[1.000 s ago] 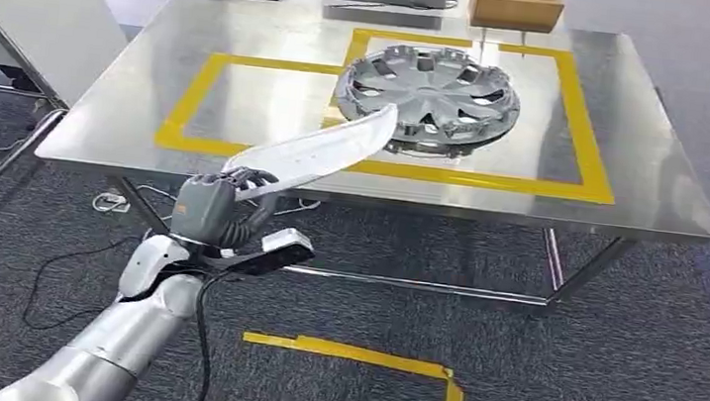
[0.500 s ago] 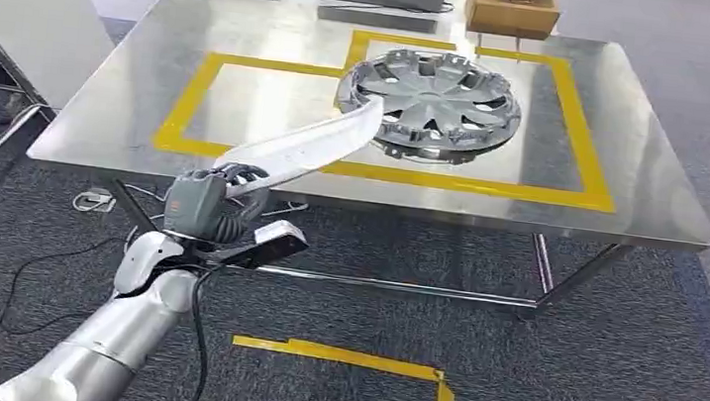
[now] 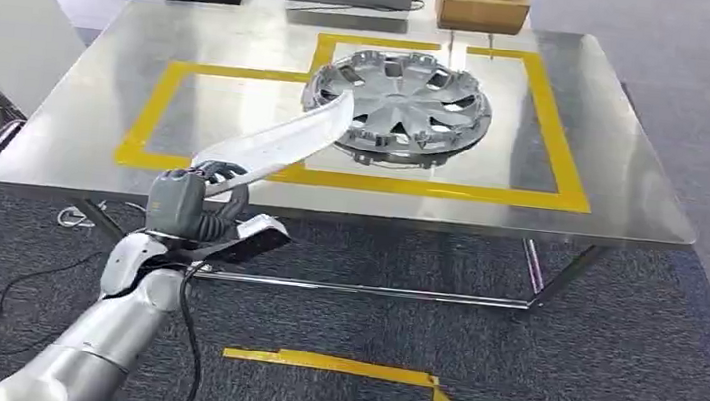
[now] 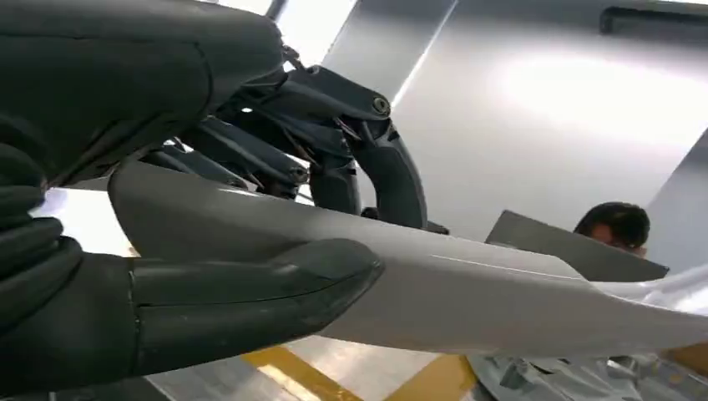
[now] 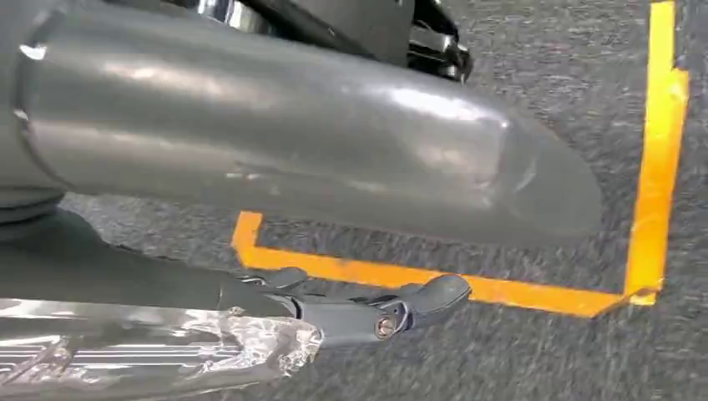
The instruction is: Take the parts from the cabinet and place them on the table.
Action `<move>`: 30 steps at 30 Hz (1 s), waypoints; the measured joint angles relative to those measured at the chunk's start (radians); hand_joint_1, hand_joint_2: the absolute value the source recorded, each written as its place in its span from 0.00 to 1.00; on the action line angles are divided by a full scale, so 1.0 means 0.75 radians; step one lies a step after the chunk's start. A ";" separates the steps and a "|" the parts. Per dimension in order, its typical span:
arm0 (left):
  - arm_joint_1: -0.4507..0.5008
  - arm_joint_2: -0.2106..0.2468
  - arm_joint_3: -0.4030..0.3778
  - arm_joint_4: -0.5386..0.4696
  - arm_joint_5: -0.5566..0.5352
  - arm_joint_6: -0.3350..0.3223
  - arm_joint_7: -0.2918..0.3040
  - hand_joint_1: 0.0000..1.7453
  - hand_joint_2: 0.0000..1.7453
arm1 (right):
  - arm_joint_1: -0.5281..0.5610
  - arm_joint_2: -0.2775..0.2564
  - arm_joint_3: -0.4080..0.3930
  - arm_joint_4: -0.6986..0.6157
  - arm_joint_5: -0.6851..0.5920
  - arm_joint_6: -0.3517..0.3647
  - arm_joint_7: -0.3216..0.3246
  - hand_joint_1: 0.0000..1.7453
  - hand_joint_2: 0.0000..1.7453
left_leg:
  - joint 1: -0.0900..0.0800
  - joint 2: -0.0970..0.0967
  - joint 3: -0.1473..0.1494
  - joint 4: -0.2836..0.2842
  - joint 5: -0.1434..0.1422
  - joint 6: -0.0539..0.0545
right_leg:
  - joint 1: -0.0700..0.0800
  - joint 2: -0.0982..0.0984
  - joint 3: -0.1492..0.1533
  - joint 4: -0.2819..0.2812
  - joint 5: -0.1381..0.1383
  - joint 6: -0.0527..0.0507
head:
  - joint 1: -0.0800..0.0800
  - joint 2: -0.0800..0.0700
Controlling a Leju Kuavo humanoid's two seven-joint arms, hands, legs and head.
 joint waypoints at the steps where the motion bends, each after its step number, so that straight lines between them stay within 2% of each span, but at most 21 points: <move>1: 0.004 0.005 0.003 0.004 0.000 0.000 0.002 0.91 1.00 | 0.002 0.000 0.000 0.000 0.000 0.000 0.000 0.00 0.00 | 0.000 0.000 -0.026 0.015 0.008 0.000 | 0.000 0.004 0.010 0.000 -0.007 0.001 | -0.002 0.000; 2: 0.005 0.007 0.004 0.007 0.000 0.000 0.002 0.91 1.00 | 0.004 0.000 0.000 0.000 0.000 0.000 0.000 0.00 0.00 | 0.001 0.000 -0.025 -0.019 0.050 0.003 | 0.000 0.006 0.023 0.000 -0.016 0.002 | 0.000 0.000; 5: 0.004 0.011 0.010 0.009 0.000 0.005 0.002 0.91 1.00 | 0.002 0.000 0.000 0.000 0.006 0.003 -0.002 0.00 0.00 | -0.002 -0.001 0.081 -0.328 0.288 0.026 | 0.001 0.012 0.068 -0.003 -0.049 0.013 | -0.001 0.000; 6: 0.002 0.016 0.015 0.012 0.000 0.007 0.002 0.91 1.00 | 0.000 0.001 0.001 0.003 0.014 0.003 -0.002 0.00 0.00 | -0.011 0.001 0.083 -0.348 0.258 0.034 | 0.004 0.013 0.082 0.002 -0.056 0.021 | 0.004 0.000; 7: -0.002 0.017 0.021 0.015 -0.001 0.008 0.002 0.91 1.00 | -0.001 0.001 0.002 0.003 0.020 0.003 -0.004 0.00 0.00 | -0.015 0.004 0.090 -0.389 0.223 0.041 | 0.003 0.013 0.065 -0.001 -0.060 0.029 | -0.006 0.000; 8: -0.001 0.014 0.023 0.016 -0.001 0.009 0.002 0.91 1.00 | -0.001 0.001 0.002 0.003 0.023 0.003 -0.003 0.00 0.00 | -0.017 0.002 0.090 -0.384 0.253 0.045 | 0.003 0.009 0.069 -0.006 -0.067 0.041 | -0.003 0.000; 10: 0.000 0.018 0.033 0.020 -0.001 0.012 0.003 0.91 1.00 | 0.003 0.000 0.002 0.003 0.026 0.003 -0.004 0.00 0.00 | -0.011 -0.008 0.110 -0.397 0.243 0.065 | 0.003 0.003 0.090 0.007 -0.066 0.059 | -0.004 0.000; 11: -0.001 0.018 0.034 0.020 -0.001 0.014 0.003 0.91 1.00 | 0.001 -0.001 0.003 0.004 0.027 0.004 -0.005 0.00 0.00 | -0.006 -0.009 0.127 -0.400 0.243 0.068 | 0.002 0.001 0.074 0.026 -0.084 0.065 | -0.005 0.000; 12: -0.006 0.018 0.035 0.021 -0.001 0.017 0.002 0.91 1.00 | -0.002 -0.001 0.003 0.003 0.028 0.004 -0.005 0.00 0.00 | -0.005 -0.013 0.135 -0.398 0.237 0.076 | 0.001 0.000 0.052 0.075 -0.103 0.070 | 0.001 0.000; 15: -0.005 0.018 0.039 0.025 -0.001 0.023 0.002 0.91 1.00 | -0.007 -0.001 0.003 0.003 0.030 0.004 -0.006 0.00 0.00 | -0.008 -0.022 0.150 -0.398 0.213 0.082 | -0.004 -0.001 -0.124 0.342 -0.196 0.085 | 0.008 0.000; 16: -0.002 0.018 0.042 0.030 -0.001 0.023 0.002 0.91 1.00 | -0.002 -0.001 0.003 0.004 0.030 0.004 -0.005 0.00 0.00 | -0.010 -0.029 0.161 -0.398 0.203 0.082 | -0.003 -0.001 -0.177 0.396 -0.199 0.087 | 0.007 0.000; 17: 0.001 0.018 0.044 0.034 -0.001 0.023 0.002 0.91 1.00 | 0.002 -0.001 0.003 0.004 0.030 0.003 -0.005 0.00 0.00 | -0.010 -0.037 0.176 -0.398 0.191 0.082 | -0.003 -0.001 -0.186 0.372 -0.160 0.084 | 0.007 0.000; 18: 0.001 0.018 0.045 0.035 -0.001 0.023 0.002 0.91 1.00 | 0.004 -0.001 0.003 0.004 0.030 0.003 -0.005 0.00 0.00 | -0.011 -0.046 0.193 -0.397 0.180 0.080 | -0.003 -0.001 -0.166 0.298 -0.093 0.081 | 0.007 0.000; 20: 0.000 0.018 0.051 0.037 -0.001 0.024 0.002 0.91 1.00 | 0.002 -0.001 0.003 0.004 0.030 0.003 -0.005 0.00 0.00 | -0.011 -0.059 0.232 -0.398 0.153 0.073 | -0.002 0.012 -0.083 0.055 0.069 0.072 | 0.008 0.000; 21: 0.000 0.018 0.053 0.039 -0.001 0.024 0.002 0.91 1.00 | 0.001 -0.002 0.003 0.004 0.030 0.003 -0.004 0.00 0.00 | -0.009 -0.060 0.243 -0.407 0.148 0.068 | 0.000 0.034 -0.072 0.058 0.044 0.063 | 0.005 0.000; 22: -0.004 0.018 0.056 0.041 0.001 0.031 0.001 0.91 1.00 | 0.000 -0.003 0.004 0.004 0.030 0.002 -0.005 0.00 0.00 | -0.003 -0.067 0.236 -0.404 0.146 0.061 | 0.010 0.035 -0.068 0.032 0.007 0.054 | 0.000 0.000; 23: -0.004 0.018 0.058 0.041 0.003 0.036 -0.001 0.91 1.00 | 0.001 -0.003 0.004 0.004 0.031 -0.001 -0.006 0.00 0.00 | -0.003 -0.074 0.234 -0.399 0.138 0.050 | 0.012 0.032 -0.046 0.016 0.029 0.040 | 0.010 0.000; 24: 0.001 0.017 0.060 0.042 0.003 0.037 -0.003 0.91 1.00 | 0.005 -0.004 0.003 0.004 0.032 -0.002 -0.003 0.00 0.00 | -0.006 -0.075 0.243 -0.399 0.138 0.045 | 0.016 0.023 -0.041 0.008 0.020 0.030 | 0.007 0.000; 26: -0.001 0.018 0.064 0.041 0.002 0.039 -0.004 0.91 1.00 | 0.005 -0.005 0.004 0.004 0.035 -0.002 -0.003 0.00 0.00 | -0.006 -0.065 0.241 -0.382 0.135 0.037 | 0.000 0.009 -0.006 -0.017 0.022 0.018 | 0.007 0.000; 28: -0.011 0.018 0.068 0.042 0.004 0.044 -0.010 0.91 1.00 | -0.001 -0.005 0.004 0.004 0.038 -0.002 -0.004 0.00 0.00 | -0.006 -0.032 0.150 -0.225 0.128 0.018 | -0.001 -0.004 0.019 -0.027 0.011 0.004 | -0.002 0.000; 30: -0.003 0.022 0.075 0.042 0.005 0.047 -0.012 0.91 1.00 | 0.001 -0.005 0.004 0.004 0.039 -0.002 -0.004 0.00 0.00 | 0.004 -0.019 0.022 -0.041 0.038 0.004 | -0.001 -0.018 0.043 -0.027 -0.014 0.005 | -0.003 0.000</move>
